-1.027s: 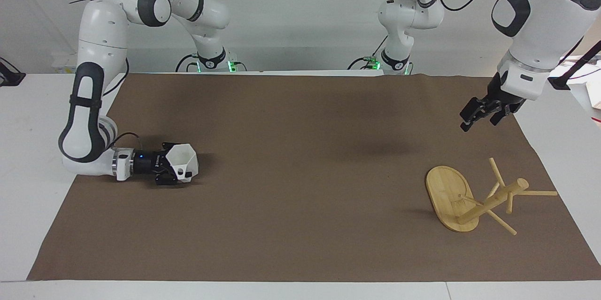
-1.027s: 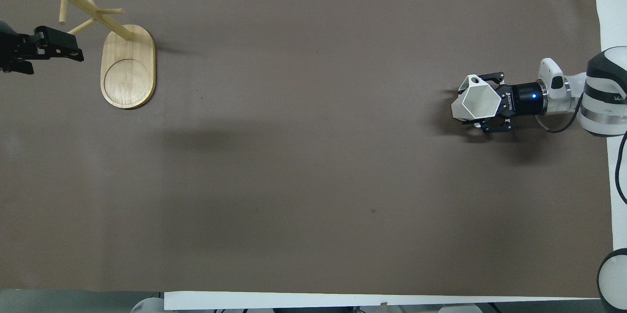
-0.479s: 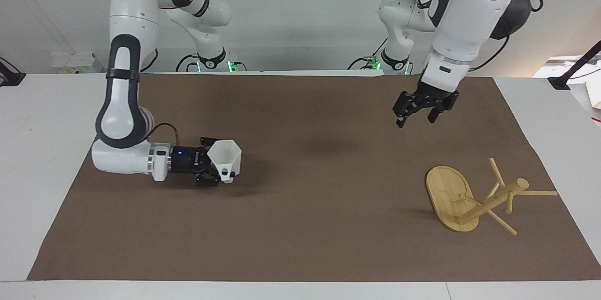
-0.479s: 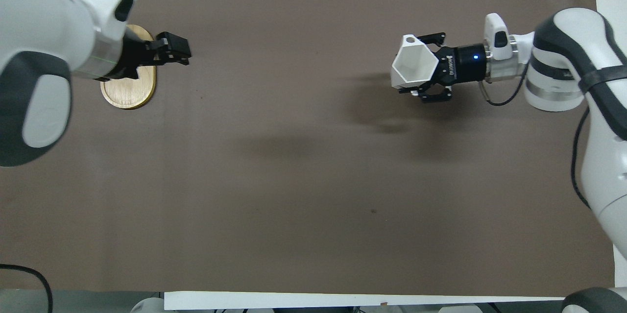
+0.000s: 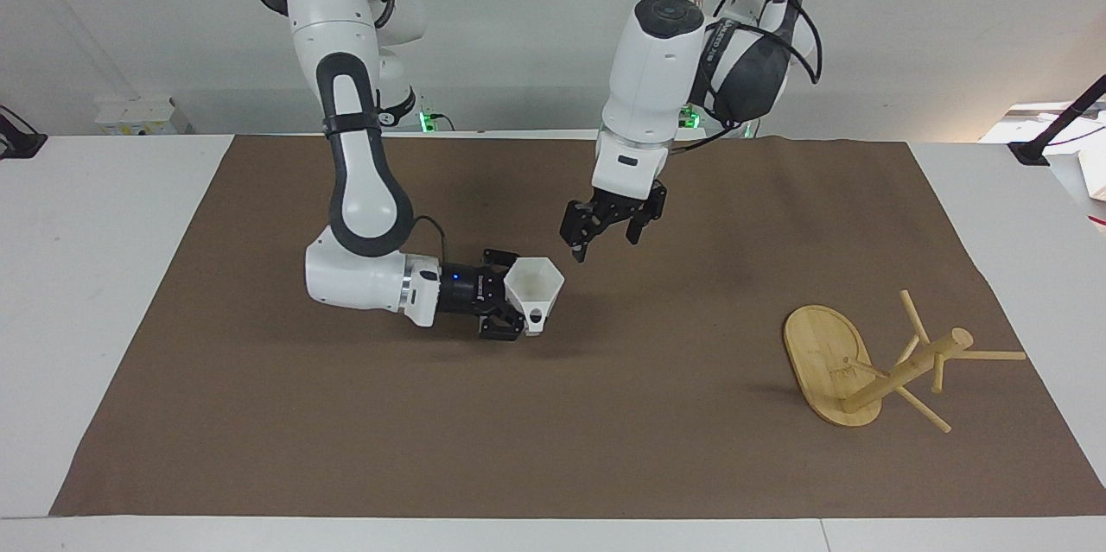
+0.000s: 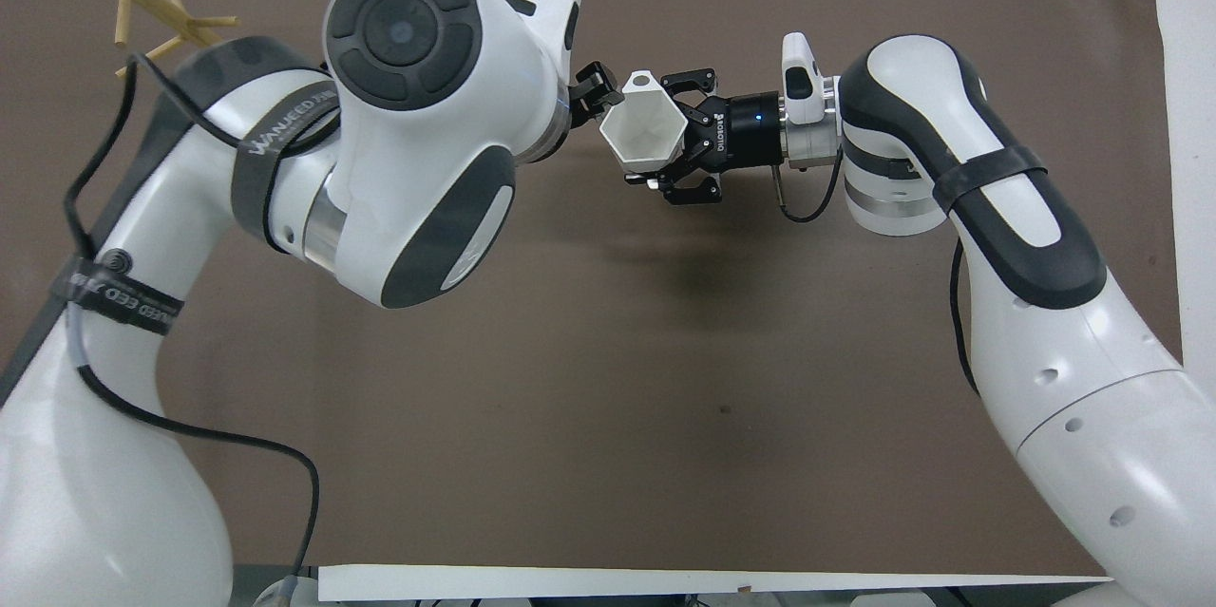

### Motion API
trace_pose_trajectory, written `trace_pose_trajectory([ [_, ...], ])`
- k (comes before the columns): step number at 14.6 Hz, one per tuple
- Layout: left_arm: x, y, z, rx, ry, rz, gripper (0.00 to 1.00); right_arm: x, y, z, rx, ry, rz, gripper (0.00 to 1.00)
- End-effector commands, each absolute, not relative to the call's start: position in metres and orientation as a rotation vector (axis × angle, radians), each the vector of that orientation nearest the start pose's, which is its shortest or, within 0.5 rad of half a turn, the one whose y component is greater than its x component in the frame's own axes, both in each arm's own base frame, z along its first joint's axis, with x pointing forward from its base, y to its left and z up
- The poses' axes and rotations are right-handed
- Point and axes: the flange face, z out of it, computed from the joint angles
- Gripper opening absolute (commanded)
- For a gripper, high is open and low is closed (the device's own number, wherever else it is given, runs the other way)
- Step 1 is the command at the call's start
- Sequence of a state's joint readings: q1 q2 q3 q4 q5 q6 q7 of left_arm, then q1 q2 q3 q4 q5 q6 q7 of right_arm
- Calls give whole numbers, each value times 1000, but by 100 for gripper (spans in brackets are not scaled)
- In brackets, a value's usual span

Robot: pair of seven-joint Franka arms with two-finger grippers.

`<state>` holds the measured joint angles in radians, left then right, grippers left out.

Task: Hang cup on rack
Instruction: 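Grasp the mug with the left gripper and open the right gripper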

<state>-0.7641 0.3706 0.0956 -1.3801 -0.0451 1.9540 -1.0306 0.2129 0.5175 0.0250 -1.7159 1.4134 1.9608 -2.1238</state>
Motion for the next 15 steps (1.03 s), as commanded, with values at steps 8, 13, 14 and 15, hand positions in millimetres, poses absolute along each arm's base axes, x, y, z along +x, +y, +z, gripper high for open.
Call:
trace_pose_trajectory([
  [8, 543, -462, 478, -3271, -667, -202, 37, 635, 226, 323, -1507, -1404, -1023, 21],
  [13, 545, -462, 475, -3277, -668, -223, 0, 635, 226, 323, -1510, -1402, -1022, 21],
  [14, 547, -461, 472, -3278, -638, -250, 0, 635, 227, 323, -1508, -1403, -1021, 22],
  [15, 550, -459, 468, -3295, -583, -288, 0, 635, 226, 323, -1510, -1402, -1022, 23],
])
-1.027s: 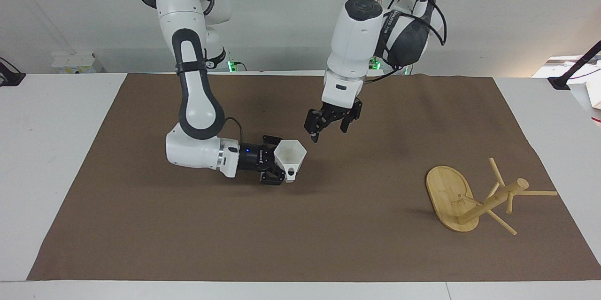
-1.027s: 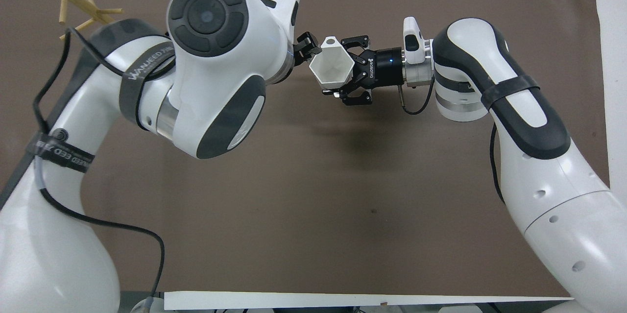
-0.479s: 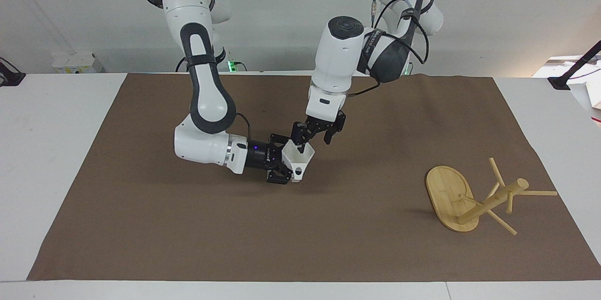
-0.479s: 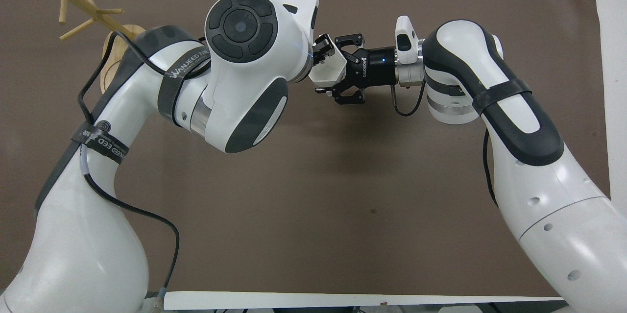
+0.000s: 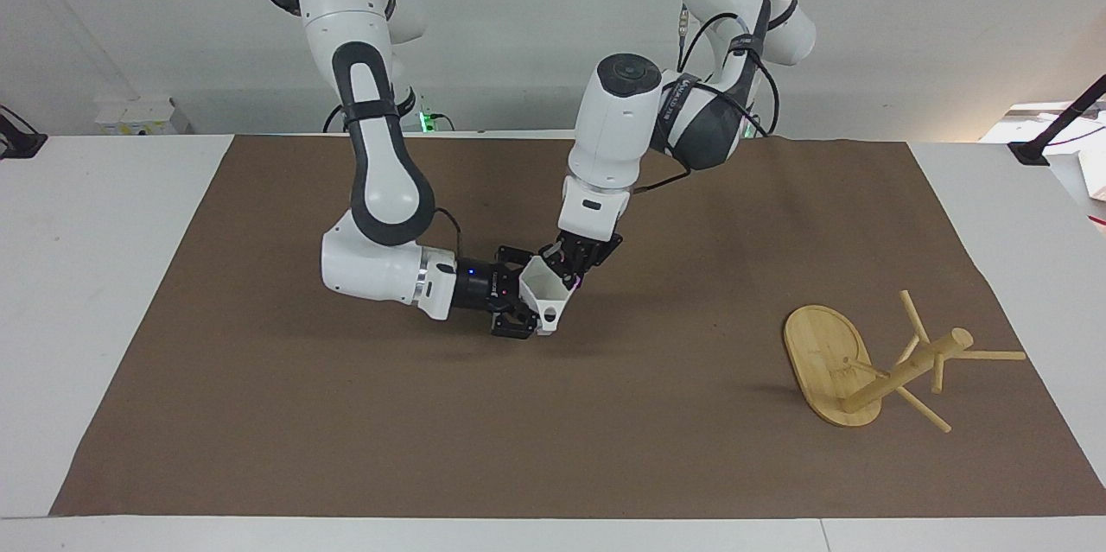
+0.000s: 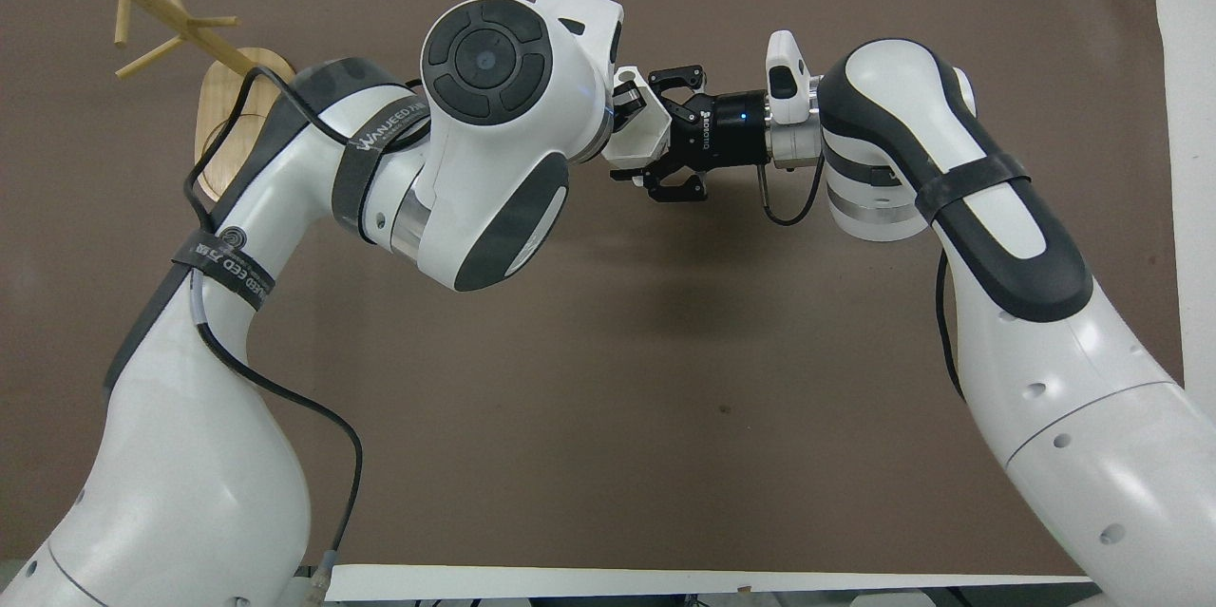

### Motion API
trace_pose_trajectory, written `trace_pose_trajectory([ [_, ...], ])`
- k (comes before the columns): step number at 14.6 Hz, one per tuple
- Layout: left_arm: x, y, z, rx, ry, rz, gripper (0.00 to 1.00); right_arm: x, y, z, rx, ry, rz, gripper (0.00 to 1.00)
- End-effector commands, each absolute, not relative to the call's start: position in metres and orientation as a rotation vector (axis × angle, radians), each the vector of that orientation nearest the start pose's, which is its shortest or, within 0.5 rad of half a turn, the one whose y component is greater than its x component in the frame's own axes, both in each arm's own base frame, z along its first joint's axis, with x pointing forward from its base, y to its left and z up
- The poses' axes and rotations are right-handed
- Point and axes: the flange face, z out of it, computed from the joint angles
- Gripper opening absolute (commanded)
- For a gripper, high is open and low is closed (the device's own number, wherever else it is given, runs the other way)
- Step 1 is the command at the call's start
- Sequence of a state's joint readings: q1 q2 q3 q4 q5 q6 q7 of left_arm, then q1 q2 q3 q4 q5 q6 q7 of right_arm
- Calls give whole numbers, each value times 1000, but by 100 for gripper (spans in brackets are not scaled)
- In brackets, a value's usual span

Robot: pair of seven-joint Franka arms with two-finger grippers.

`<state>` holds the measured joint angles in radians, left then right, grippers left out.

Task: Hang cup on rack
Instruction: 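Grasp the mug with the left gripper and open the right gripper, then carry the mug to the rack with the left gripper while the right withdraws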

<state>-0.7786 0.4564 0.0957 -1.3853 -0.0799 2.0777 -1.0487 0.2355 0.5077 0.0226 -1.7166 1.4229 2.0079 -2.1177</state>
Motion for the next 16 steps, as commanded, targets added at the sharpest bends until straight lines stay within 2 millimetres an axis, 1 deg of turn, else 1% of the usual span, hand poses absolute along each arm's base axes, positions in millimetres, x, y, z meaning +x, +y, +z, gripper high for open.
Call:
trace_pose_trajectory([
  [1, 550, -459, 466, -3299, -576, -296, 0, 635, 226, 323, -1508, -1402, -1022, 26],
  [2, 551, -458, 467, -3295, -584, -295, 0, 635, 226, 323, -1508, -1401, -1023, 32],
  [3, 551, -457, 467, -3291, -586, -288, 0, 635, 227, 324, -1510, -1394, -1019, 56],
  [4, 551, -457, 465, -3286, -611, -291, 0, 636, 227, 324, -1508, -1379, -1029, 100],
  [6, 551, -453, 466, -3215, -691, -324, 0, 635, 224, 324, -1507, -1368, -1034, 100],
  [7, 552, -448, 469, -3154, -749, -384, 0, 636, 222, 324, -1503, -1366, -1034, 100],
  [8, 555, -440, 470, -3100, -847, -416, 0, 637, 219, 326, -1498, -1370, -1039, 100],
  [9, 556, -426, 467, -3060, -923, -417, 0, 639, 208, 327, -1489, -1370, -1034, 100],
  [10, 564, -395, 471, -3028, -978, -443, 0, 639, 193, 326, -1474, -1371, -1018, 100],
  [11, 569, -363, 479, -3007, -1041, -458, 0, 641, 172, 324, -1477, -1415, -985, 100],
  [12, 569, -329, 494, -3004, -1107, -479, 0, 643, 149, 324, -1489, -1458, -955, 100],
  [13, 572, -295, 496, -3004, -1172, -510, 0, 644, 128, 335, -1519, -1522, -928, 100],
  [14, 569, -268, 499, -3033, -1221, -581, 0, 644, 107, 351, -1560, -1608, -881, 100],
  [15, 565, -235, 494, -3065, -1276, -686, 0, 643, 82, 359, -1680, -1623, -749, 100],
  [16, 559, -212, 490, -3093, -1275, -771, 0, 641, 67, 366, -1819, -1552, -615, 100],
])
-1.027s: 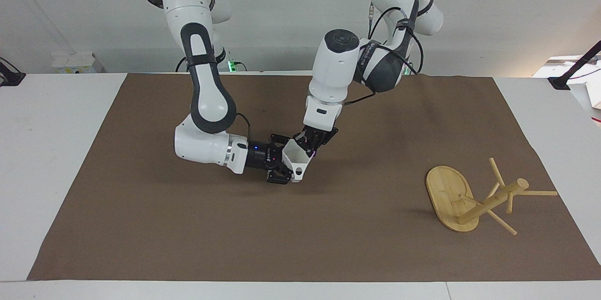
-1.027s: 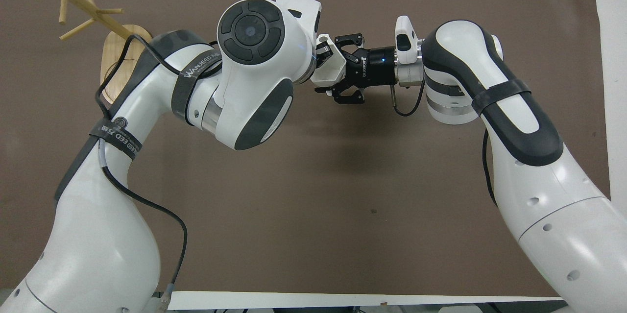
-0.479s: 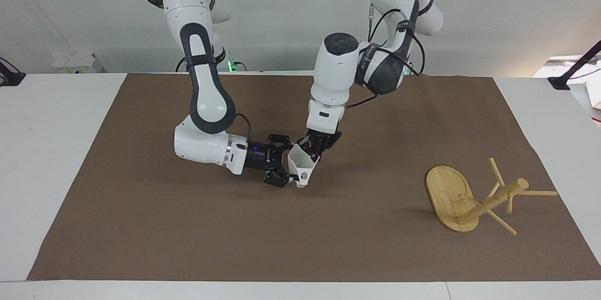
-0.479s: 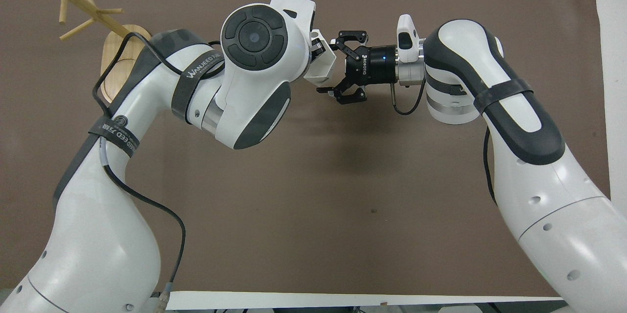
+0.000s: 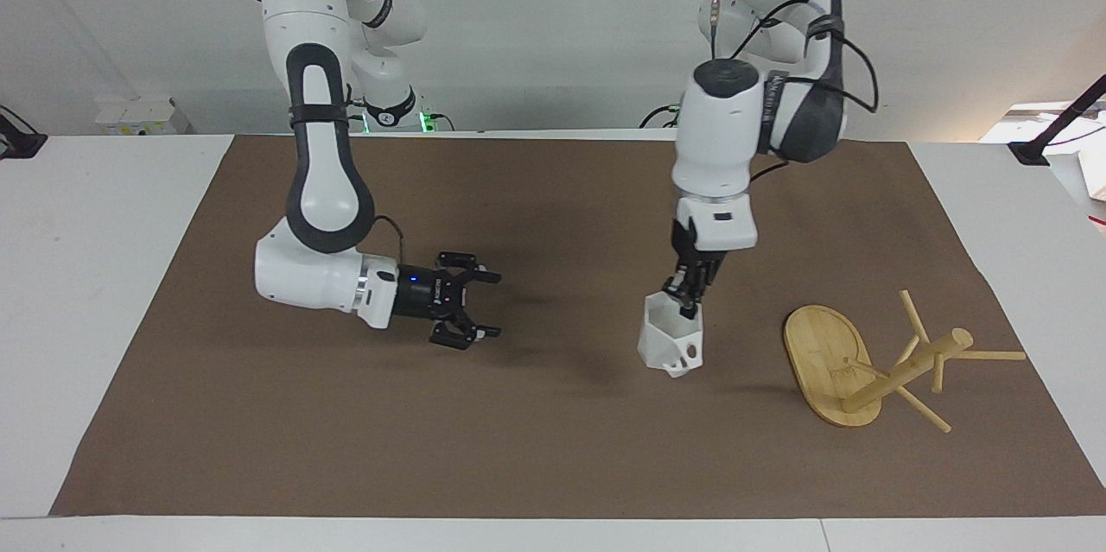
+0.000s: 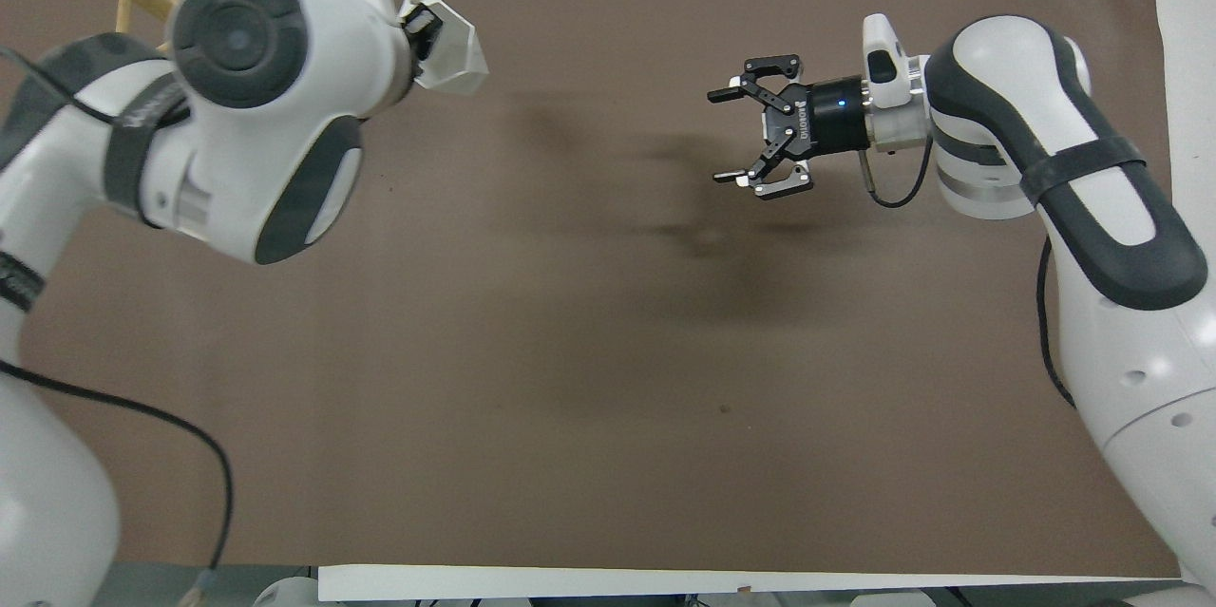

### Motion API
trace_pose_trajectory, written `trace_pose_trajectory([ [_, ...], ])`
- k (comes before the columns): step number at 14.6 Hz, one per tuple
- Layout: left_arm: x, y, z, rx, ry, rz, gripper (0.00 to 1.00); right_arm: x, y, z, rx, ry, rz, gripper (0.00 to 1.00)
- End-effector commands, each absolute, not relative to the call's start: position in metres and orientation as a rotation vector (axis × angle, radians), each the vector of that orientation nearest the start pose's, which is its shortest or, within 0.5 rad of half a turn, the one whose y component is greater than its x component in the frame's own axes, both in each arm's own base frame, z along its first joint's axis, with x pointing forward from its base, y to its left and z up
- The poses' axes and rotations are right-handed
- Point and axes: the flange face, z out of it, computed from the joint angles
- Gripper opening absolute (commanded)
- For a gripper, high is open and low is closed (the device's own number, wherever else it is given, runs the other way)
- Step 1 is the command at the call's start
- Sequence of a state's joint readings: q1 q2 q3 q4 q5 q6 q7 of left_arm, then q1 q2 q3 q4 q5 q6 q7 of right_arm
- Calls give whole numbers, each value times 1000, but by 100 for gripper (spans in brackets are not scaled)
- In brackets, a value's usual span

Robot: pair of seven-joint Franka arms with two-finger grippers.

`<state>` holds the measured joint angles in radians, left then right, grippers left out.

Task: Hang cup on rack
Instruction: 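Carry the mug to the rack with the left gripper while the right withdraws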

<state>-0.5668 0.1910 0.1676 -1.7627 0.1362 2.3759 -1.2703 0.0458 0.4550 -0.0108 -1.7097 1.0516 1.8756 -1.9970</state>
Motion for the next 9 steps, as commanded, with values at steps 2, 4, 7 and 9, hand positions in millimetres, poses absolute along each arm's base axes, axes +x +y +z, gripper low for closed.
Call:
trace_pose_trajectory([
  [2, 541, -180, 468, -3133, -1232, -883, 0, 631, 24, 409, -2090, -1493, -397, 100],
  [4, 537, -147, 454, -3130, -1209, -982, 0, 621, 8, 457, -2249, -1511, -316, 100],
  [7, 547, -131, 437, -3111, -1154, -974, 0, 600, -18, 495, -2501, -1401, -30, 100],
  [9, 552, -120, 431, -3099, -1138, -982, 0, 601, -26, 541, -2712, -1285, 46, 100],
])
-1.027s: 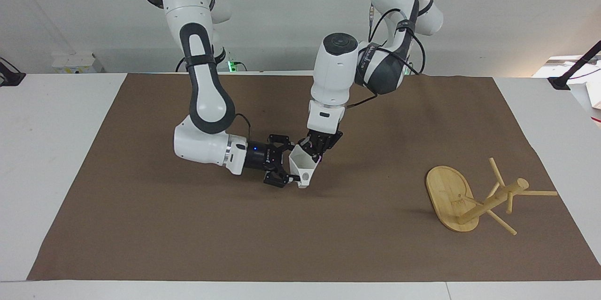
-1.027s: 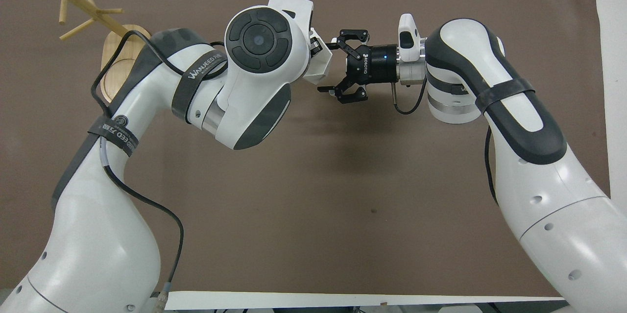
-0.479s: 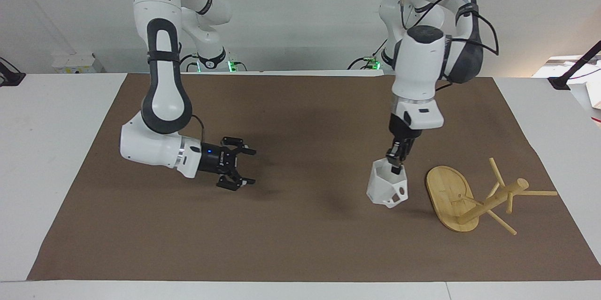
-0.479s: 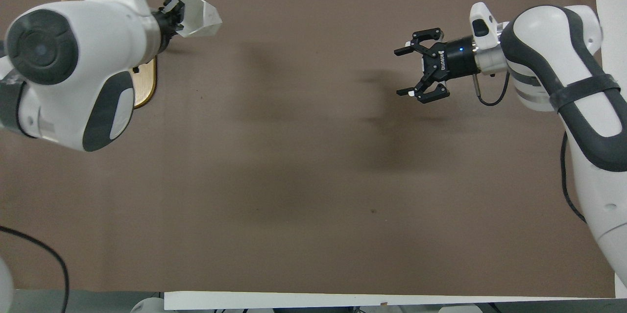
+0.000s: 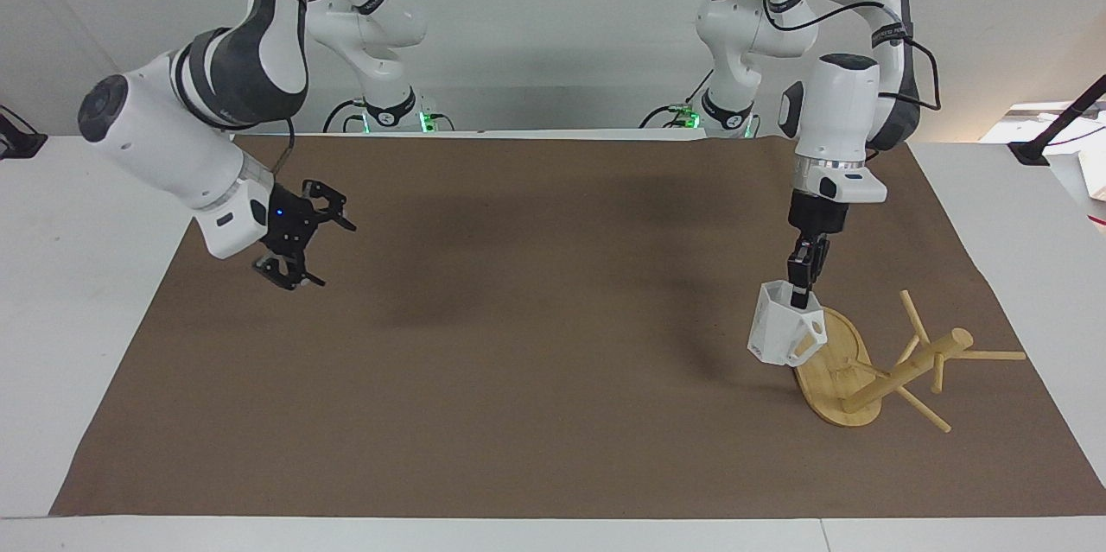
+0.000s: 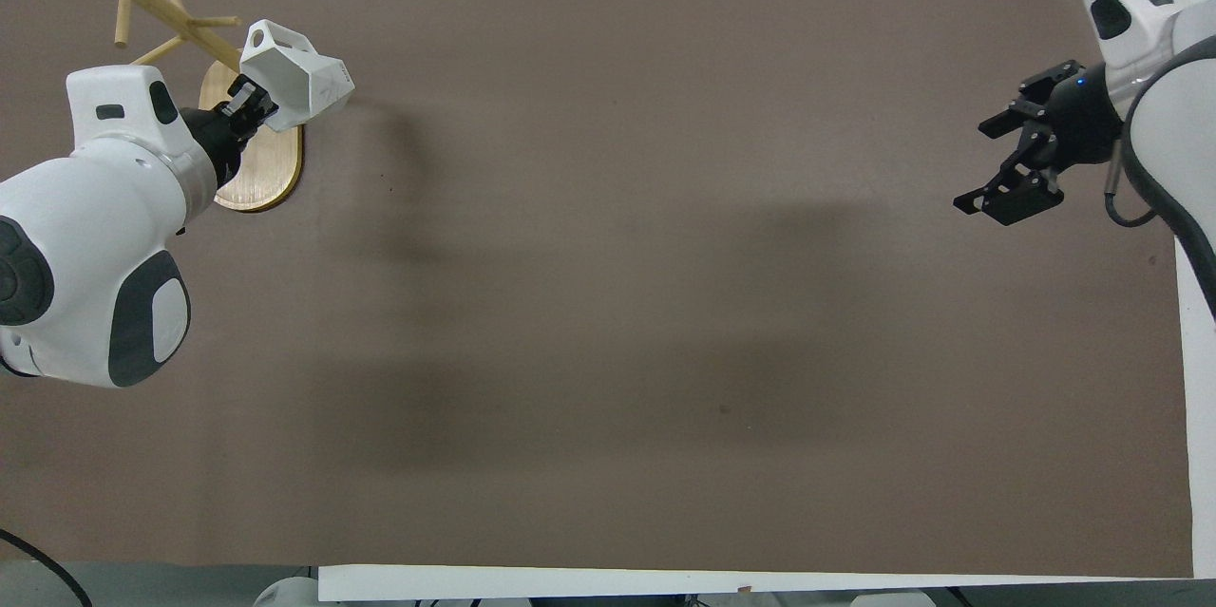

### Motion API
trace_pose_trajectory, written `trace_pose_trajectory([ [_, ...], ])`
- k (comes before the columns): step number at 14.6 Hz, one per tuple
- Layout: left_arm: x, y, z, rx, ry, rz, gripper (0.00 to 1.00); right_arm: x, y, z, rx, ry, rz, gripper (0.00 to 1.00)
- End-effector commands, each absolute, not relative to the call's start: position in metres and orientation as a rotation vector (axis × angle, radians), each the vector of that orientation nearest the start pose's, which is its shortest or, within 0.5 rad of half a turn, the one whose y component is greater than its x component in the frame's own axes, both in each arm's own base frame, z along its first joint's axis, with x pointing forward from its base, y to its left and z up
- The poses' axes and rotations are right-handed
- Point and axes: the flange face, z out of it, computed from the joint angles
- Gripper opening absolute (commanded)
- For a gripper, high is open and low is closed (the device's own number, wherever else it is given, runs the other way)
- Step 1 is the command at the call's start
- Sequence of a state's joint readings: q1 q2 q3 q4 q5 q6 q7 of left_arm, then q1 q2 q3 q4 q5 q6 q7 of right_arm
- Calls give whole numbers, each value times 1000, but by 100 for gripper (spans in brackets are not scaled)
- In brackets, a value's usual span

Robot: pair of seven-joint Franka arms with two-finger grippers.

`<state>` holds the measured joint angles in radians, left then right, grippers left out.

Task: Hang cup on rack
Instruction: 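Carry the mug to the rack with the left gripper while the right withdraws, then hang the mug on a rack peg and open the left gripper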

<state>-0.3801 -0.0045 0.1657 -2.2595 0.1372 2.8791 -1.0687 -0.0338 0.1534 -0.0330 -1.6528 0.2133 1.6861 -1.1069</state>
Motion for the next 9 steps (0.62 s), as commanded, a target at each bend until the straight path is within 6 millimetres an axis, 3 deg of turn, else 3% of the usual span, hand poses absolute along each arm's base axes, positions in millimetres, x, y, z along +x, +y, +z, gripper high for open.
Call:
trace_pose_trajectory([
  [1, 553, -113, 429, -3088, -1152, -980, 0, 597, -27, 564, -2767, -1210, 22, 100],
  [3, 562, -110, 429, -3083, -1122, -992, 0, 565, -33, 604, -2859, -1001, 75, 100],
  [5, 572, -108, 426, -3075, -1116, -997, 0, 543, -35, 630, -3044, -701, 141, 100],
  [7, 578, -107, 422, -3070, -1112, -995, 0, 537, -34, 636, -3116, -371, 169, 100],
  [9, 584, -107, 419, -3068, -1098, -993, 0, 537, -33, 640, -3144, -253, 170, 100],
])
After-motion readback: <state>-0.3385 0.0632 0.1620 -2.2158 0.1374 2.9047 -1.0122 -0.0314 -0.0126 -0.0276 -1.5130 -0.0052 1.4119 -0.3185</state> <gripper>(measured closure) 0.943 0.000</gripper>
